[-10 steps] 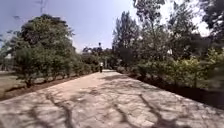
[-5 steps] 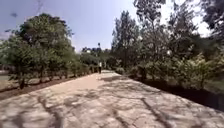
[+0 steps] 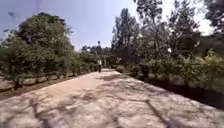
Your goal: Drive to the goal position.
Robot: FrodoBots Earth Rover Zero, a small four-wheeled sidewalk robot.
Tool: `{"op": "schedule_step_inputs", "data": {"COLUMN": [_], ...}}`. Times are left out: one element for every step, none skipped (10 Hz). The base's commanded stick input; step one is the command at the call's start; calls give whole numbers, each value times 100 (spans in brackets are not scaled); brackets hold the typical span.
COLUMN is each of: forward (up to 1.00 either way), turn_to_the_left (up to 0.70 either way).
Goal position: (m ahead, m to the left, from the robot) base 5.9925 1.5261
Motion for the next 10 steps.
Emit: {"op": "schedule_step_inputs", "data": {"forward": [50,50,50,50,50,50,50,50,50,50], "turn_to_the_left": [0,0,0,0,0,0,0,0,0,0]}}
